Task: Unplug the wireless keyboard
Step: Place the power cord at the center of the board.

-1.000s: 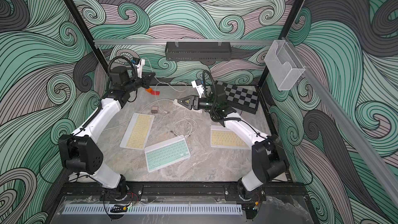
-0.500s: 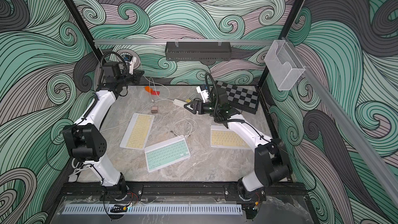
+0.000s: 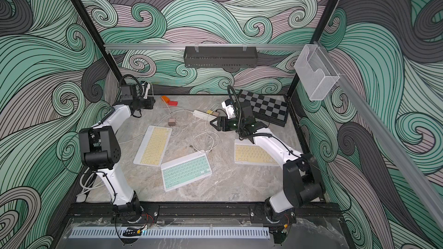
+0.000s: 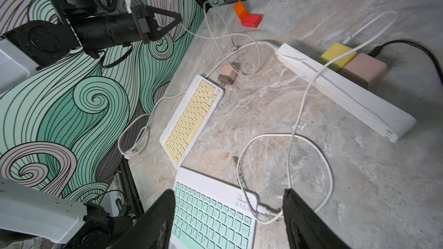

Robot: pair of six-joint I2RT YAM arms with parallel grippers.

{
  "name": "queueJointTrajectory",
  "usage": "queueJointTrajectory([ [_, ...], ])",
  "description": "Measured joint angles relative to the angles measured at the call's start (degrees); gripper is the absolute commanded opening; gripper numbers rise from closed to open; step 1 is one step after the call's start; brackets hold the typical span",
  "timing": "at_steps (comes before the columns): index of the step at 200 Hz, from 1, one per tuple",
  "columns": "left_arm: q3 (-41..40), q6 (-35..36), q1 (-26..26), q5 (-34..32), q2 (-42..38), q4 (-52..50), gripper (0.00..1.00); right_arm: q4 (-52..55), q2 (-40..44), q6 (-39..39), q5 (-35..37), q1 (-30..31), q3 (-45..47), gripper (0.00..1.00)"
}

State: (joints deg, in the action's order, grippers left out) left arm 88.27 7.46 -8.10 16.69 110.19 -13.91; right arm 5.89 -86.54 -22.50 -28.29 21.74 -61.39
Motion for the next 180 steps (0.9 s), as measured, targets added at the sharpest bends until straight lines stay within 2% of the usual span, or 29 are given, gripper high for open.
queueJointTrajectory([
  [17,0.0,-0.5,-1.0,-2.5,0.4,-1.0,0.0,0.4,0.0,0.0,1.2,-0.5,0.6,0.71],
  [48,0.0,-1.2,-1.9,-5.0,2.0,-3.7,0.1,0.3,0.0,0.0,2.8,-1.0,1.3,0.71],
  [62,-0.7,-1.8,-1.9,-6.0,2.4,-4.7,0.21,0.3,0.0,0.0,3.4,-1.2,1.6,0.72],
  [71,-1.6,-2.1,-1.9,-6.4,2.4,-4.7,0.35,0.3,0.0,0.0,3.8,-1.4,1.9,0.72],
  [78,-2.5,-2.5,-1.9,-6.9,2.4,-4.7,0.43,0.3,0.0,0.0,4.0,-1.6,2.1,0.72],
  [95,-3.9,-3.0,-1.9,-9.1,2.4,-6.4,0.51,0.5,0.0,0.0,4.4,-2.0,2.2,0.72],
  [112,-3.6,-3.1,-1.9,-11.6,2.4,-9.7,0.52,0.5,0.0,-0.2,4.6,-2.2,2.2,0.72],
  [125,-2.0,-3.1,-1.9,-14.1,2.4,-13.4,0.54,0.5,0.0,-0.2,4.7,-2.3,2.2,0.72],
  [156,6.2,-3.6,-1.9,-21.4,3.1,-24.7,0.69,1.0,0.0,-0.4,5.5,-2.4,2.2,0.72],
  [180,13.5,-4.4,-1.9,-28.4,5.4,-33.6,0.72,2.0,0.0,-0.4,6.4,-2.4,2.2,0.72],
])
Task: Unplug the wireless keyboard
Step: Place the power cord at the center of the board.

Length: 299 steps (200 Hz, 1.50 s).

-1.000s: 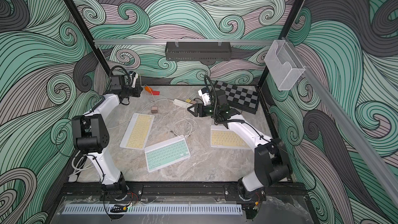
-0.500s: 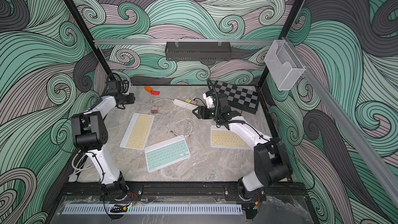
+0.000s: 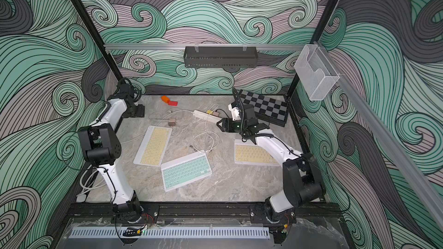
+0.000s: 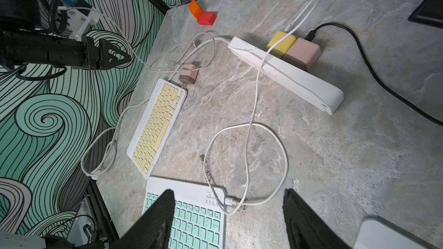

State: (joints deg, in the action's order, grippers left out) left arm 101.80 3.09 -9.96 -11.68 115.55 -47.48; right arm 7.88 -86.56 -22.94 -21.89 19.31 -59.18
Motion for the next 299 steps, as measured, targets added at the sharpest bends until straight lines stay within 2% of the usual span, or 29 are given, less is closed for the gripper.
queueJointTrajectory([
  [32,-0.8,-1.3,0.0,-4.2,-0.2,-6.1,0.82,0.9,-0.1,0.0,0.4,0.0,0.0,0.71],
  [52,-4.5,-2.5,0.0,-3.5,-2.8,-7.0,0.87,1.3,-0.7,0.3,0.4,0.0,0.0,0.71],
  [85,-9.8,-4.7,0.0,-1.3,-11.1,-7.0,0.9,2.1,-1.1,0.8,0.8,0.0,0.0,0.71],
  [115,-12.9,-6.0,0.0,-1.5,-16.6,-6.7,0.9,2.2,-1.1,1.1,1.0,0.0,0.0,0.71],
  [178,-16.2,-6.5,0.0,-4.2,-20.1,-7.0,0.88,2.7,-3.8,1.1,2.0,-0.1,-2.1,0.71],
  [201,-15.6,-6.2,0.0,-8.0,-19.7,-9.2,0.88,2.9,-4.7,1.2,2.0,-0.1,-2.7,0.71],
  [220,-14.8,-6.3,0.0,-8.1,-19.1,-10.6,0.86,3.0,-5.1,1.2,2.0,-0.1,-2.8,0.71],
  [239,-14.7,-6.6,0.2,-3.1,-19.4,-10.6,0.86,3.1,-5.7,1.2,2.1,-0.2,-3.1,0.71],
  [260,-16.6,-8.8,2.8,7.5,-21.4,-6.3,0.86,3.3,-6.7,1.4,2.2,-0.5,-4.1,0.71],
  [282,-18.8,-13.0,9.6,15.4,-23.0,0.3,0.86,3.3,-7.7,1.8,2.3,-1.2,-5.0,0.71],
  [299,-16.5,-16.7,15.4,20.0,-19.9,4.2,0.86,3.5,-8.5,2.3,2.3,-1.9,-5.7,0.71],
])
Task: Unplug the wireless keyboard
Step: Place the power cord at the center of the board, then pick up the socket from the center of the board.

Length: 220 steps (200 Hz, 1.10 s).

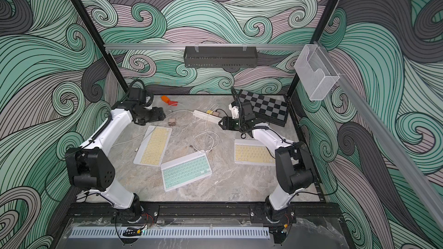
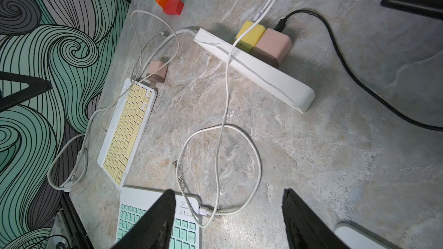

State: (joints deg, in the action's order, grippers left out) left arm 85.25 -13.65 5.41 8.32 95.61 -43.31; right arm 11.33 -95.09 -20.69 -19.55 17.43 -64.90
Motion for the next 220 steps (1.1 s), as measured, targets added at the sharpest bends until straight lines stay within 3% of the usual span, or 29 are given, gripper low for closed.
queueJointTrajectory([
  [33,13.5,-5.1,6.9,3.7,14.9,2.8,0.86,0.0,-3.8,1.6,-0.1,-1.4,-2.6,0.72],
  [83,31.2,-12.2,8.5,3.0,34.8,2.7,0.87,0.1,-8.8,5.1,-0.2,-2.3,-4.8,0.72],
  [105,32.3,-16.9,8.9,0.9,37.5,2.6,0.98,0.0,-9.7,5.7,-0.3,-2.5,-5.1,0.71],
  [123,34.8,-20.3,9.5,-1.5,39.3,2.0,0.99,0.0,-10.0,5.8,-0.4,-2.7,-5.1,0.71],
  [153,40.6,-24.1,11.9,-5.0,41.6,1.3,0.97,-0.9,-10.0,5.7,-0.5,-2.8,-5.1,0.71],
  [220,43.9,-31.1,17.3,-10.7,44.6,0.9,0.86,-2.3,-10.0,5.5,-0.7,-3.2,-4.7,0.71],
])
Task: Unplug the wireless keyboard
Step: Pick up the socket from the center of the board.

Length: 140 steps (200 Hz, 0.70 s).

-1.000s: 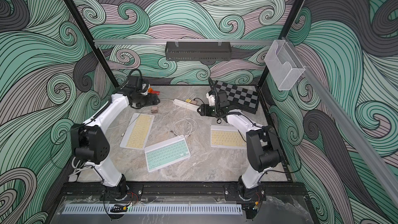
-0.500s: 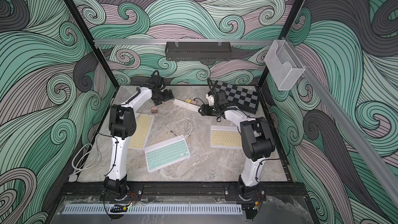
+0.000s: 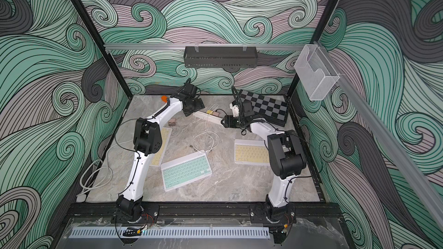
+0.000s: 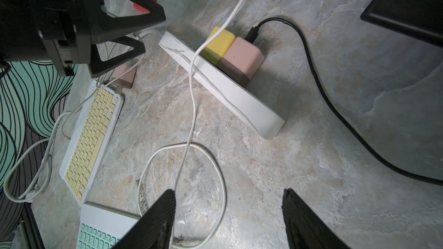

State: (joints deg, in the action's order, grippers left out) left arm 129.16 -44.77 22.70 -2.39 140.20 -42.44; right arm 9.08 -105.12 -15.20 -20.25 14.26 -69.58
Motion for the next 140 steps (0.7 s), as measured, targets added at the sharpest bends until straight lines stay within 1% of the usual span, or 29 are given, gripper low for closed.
queueJointTrajectory([
  [33,2.3,-3.1,0.5,-2.7,2.8,-0.5,0.82,-1.1,0.0,-0.4,-0.6,-0.5,0.9,0.71],
  [47,3.5,-4.2,0.6,-3.7,3.8,-1.0,0.82,-1.3,0.0,-0.6,-0.9,-0.7,1.5,0.71],
  [72,8.0,-5.7,0.6,-4.9,6.8,-2.1,0.82,-1.6,0.0,-0.9,-1.4,-0.7,2.1,0.71],
  [92,10.2,-6.9,0.7,-5.0,8.6,-2.9,0.79,-1.9,0.0,-1.2,-1.7,-0.7,2.2,0.71],
  [129,9.9,-8.4,1.0,-5.0,9.5,-4.0,0.65,-2.4,0.5,-1.7,-2.1,-0.7,2.2,0.71],
  [140,9.7,-8.7,1.1,-4.9,9.5,-4.2,0.58,-2.5,0.7,-1.7,-2.2,-0.7,2.3,0.71],
])
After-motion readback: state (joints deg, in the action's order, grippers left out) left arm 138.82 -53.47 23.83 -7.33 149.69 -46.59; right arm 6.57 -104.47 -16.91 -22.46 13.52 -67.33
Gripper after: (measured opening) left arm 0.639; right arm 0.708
